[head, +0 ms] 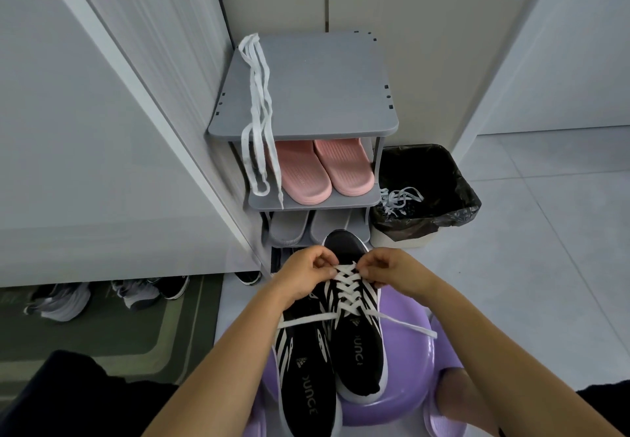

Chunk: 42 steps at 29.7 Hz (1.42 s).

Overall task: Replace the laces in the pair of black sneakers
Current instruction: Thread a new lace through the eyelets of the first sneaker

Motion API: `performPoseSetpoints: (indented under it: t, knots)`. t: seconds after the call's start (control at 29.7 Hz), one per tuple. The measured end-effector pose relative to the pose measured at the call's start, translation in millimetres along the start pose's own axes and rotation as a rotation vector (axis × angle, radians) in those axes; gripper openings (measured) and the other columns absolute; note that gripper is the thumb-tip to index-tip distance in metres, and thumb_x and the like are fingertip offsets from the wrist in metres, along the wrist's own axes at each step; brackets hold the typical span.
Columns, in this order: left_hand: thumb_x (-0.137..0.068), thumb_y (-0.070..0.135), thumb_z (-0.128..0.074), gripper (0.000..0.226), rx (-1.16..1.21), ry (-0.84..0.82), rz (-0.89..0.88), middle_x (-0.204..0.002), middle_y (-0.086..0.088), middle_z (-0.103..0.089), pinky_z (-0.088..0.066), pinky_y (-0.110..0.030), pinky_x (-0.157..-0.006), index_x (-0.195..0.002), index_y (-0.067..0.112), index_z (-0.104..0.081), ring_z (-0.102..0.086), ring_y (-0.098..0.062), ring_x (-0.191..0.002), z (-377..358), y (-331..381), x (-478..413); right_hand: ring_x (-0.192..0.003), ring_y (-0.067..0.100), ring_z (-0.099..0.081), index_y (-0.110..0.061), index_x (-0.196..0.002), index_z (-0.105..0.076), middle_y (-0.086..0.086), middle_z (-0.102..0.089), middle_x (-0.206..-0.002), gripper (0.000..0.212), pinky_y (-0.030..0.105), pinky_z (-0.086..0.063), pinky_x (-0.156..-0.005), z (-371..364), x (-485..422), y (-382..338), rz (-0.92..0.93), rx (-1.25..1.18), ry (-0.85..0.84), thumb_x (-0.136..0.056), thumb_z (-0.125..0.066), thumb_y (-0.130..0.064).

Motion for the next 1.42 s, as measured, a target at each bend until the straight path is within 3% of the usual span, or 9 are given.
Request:
performPoseSetpoints:
  t: [0.27, 0.37, 0.51, 0.71, 0.88, 1.01, 1.11, 1.25, 1.42]
  knots:
    - [-0.082, 0.008, -0.068, 0.016, -0.118, 0.090, -0.194, -0.094, 0.007, -0.049, -0.035, 0.000, -0.074, -0.092, 0.020, -0.070, -0.051, -0.005, -0.085, -4.2, -0.3, 20.6, -0.057, -0.002, -0.053, -0.010, -0.088, -0.067, -0.009, -0.061, -0.066, 0.011, 0.011, -0.043, -0.058, -12.8, 7.5, -1.6, 0.044, 0.044, -0.058, -0.082, -0.067, -0.001]
    - [-0.082, 0.011, -0.069, 0.010, -0.169, 0.057, -0.191, -0.089, 0.009, -0.047, -0.037, -0.004, -0.074, -0.091, 0.016, -0.069, -0.050, -0.006, -0.082, -5.2, 6.2, 16.5, -0.060, 0.005, -0.053, -0.010, -0.086, -0.066, -0.004, -0.061, -0.069, 0.010, 0.011, -0.045, -0.059, -13.9, 4.8, -6.9, 0.053, 0.106, -0.072, -0.082, -0.066, -0.001]
    - [-0.084, 0.015, -0.066, 0.005, -0.268, -0.053, -0.153, -0.093, 0.007, -0.054, -0.044, -0.026, -0.086, -0.089, 0.015, -0.066, -0.054, -0.011, -0.089, -7.2, 14.7, 8.7, -0.064, 0.007, -0.052, -0.018, -0.084, -0.064, -0.002, -0.061, -0.075, 0.013, 0.013, -0.044, -0.061, -14.6, 0.3, -12.9, 0.064, 0.265, -0.133, -0.085, -0.064, -0.005]
    - [-0.090, 0.019, -0.059, 0.012, -0.319, -0.148, -0.089, -0.098, 0.007, -0.053, -0.040, -0.020, -0.082, -0.098, 0.012, -0.063, -0.051, -0.007, -0.090, -8.6, 15.7, 4.7, -0.069, -0.005, -0.049, -0.012, -0.096, -0.065, -0.018, -0.052, -0.077, 0.011, 0.005, -0.038, -0.063, -20.1, -3.3, -22.2, 0.122, 0.603, -0.190, -0.086, -0.061, -0.013]
    - [-0.089, 0.020, -0.061, 0.008, -0.173, -0.134, -0.016, -0.095, 0.010, -0.060, -0.042, -0.022, -0.087, -0.096, 0.018, -0.064, -0.056, -0.007, -0.093, -4.3, -1.3, 7.2, -0.066, -0.003, -0.050, -0.028, -0.076, -0.056, -0.016, -0.056, -0.076, 0.019, 0.006, -0.040, -0.061, -8.3, 1.2, -14.7, 0.053, 0.475, -0.171, -0.088, -0.060, -0.013]
    - [-0.088, 0.013, -0.061, 0.009, 0.031, 0.066, -0.031, -0.088, 0.010, -0.062, -0.043, -0.016, -0.081, -0.085, 0.021, -0.062, -0.057, -0.007, -0.088, 2.2, -8.8, 17.4, -0.060, 0.001, -0.053, -0.018, -0.081, -0.062, -0.007, -0.060, -0.070, 0.015, 0.012, -0.045, -0.060, -3.5, 8.8, -1.2, 0.024, 0.142, -0.043, -0.086, -0.061, -0.004]
    - [-0.085, 0.010, -0.064, 0.014, -0.001, 0.088, -0.083, -0.095, 0.002, -0.063, -0.043, -0.014, -0.078, -0.085, 0.024, -0.062, -0.057, -0.009, -0.087, -4.3, -15.4, 29.8, -0.058, -0.001, -0.055, -0.015, -0.083, -0.064, -0.005, -0.061, -0.069, 0.012, 0.014, -0.046, -0.059, -8.0, 15.8, 4.4, 0.017, 0.034, -0.022, -0.083, -0.066, -0.003]
    - [-0.082, 0.007, -0.067, 0.017, -0.021, 0.111, -0.181, -0.097, -0.002, -0.058, -0.041, -0.006, -0.076, -0.091, 0.021, -0.066, -0.056, -0.008, -0.085, -9.4, -8.0, 34.5, -0.058, -0.003, -0.056, -0.018, -0.077, -0.064, -0.004, -0.063, -0.070, 0.018, 0.012, -0.046, -0.061, -9.5, 19.1, -3.1, 0.069, 0.025, 0.033, -0.079, -0.070, -0.001]
    - [-0.081, 0.010, -0.069, 0.016, -0.206, 0.028, -0.240, -0.086, 0.012, -0.051, -0.037, -0.003, -0.071, -0.097, 0.013, -0.070, -0.052, 0.002, -0.076, -13.0, 7.5, 23.8, -0.066, -0.001, -0.055, -0.020, -0.083, -0.069, -0.011, -0.062, -0.078, 0.011, 0.008, -0.043, -0.063, -15.9, 17.8, -12.9, 0.109, 0.296, -0.030, -0.080, -0.071, -0.009]
Point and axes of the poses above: each hand's wrist, its own x-axis away from the middle knuckle, its own z-axis out of the back of the hand, y = z × x, the point moved 8 cm from there along -x, towards the middle knuckle
